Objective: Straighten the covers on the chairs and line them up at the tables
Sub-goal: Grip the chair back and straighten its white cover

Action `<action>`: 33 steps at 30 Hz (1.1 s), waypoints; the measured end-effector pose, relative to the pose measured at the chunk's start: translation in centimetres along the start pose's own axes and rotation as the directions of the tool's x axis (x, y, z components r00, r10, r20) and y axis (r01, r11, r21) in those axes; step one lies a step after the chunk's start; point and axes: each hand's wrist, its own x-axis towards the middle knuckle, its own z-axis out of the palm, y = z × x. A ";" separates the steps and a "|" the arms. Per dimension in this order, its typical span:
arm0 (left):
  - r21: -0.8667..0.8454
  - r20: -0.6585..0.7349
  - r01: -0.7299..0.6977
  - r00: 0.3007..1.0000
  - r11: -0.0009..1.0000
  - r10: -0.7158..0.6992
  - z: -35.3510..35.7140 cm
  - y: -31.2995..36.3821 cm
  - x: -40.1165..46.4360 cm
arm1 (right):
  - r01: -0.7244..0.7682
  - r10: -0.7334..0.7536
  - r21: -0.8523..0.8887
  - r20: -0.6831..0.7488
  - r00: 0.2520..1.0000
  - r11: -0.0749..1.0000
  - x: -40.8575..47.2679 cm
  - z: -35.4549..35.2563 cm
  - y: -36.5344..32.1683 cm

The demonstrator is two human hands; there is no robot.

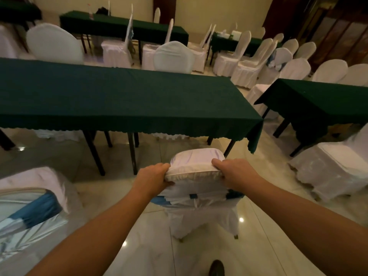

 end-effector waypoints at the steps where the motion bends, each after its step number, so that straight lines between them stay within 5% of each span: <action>1: 0.001 -0.008 0.007 1.000 1.000 -0.007 0.3 0.0 0.7 | 0.026 -0.026 -0.008 -0.016 1.000 1.000 0.9 0.1 0.7; 18: 0.140 -0.060 0.242 0.970 0.960 -0.236 6.9 4.5 13.9 | 0.261 -0.260 0.051 -0.019 0.965 0.964 12.8 1.8 16.4; 33: 0.149 -0.083 0.313 0.949 0.938 -0.303 8.8 0.8 23.5 | 0.304 -0.306 0.035 0.067 0.950 0.952 24.5 1.7 20.3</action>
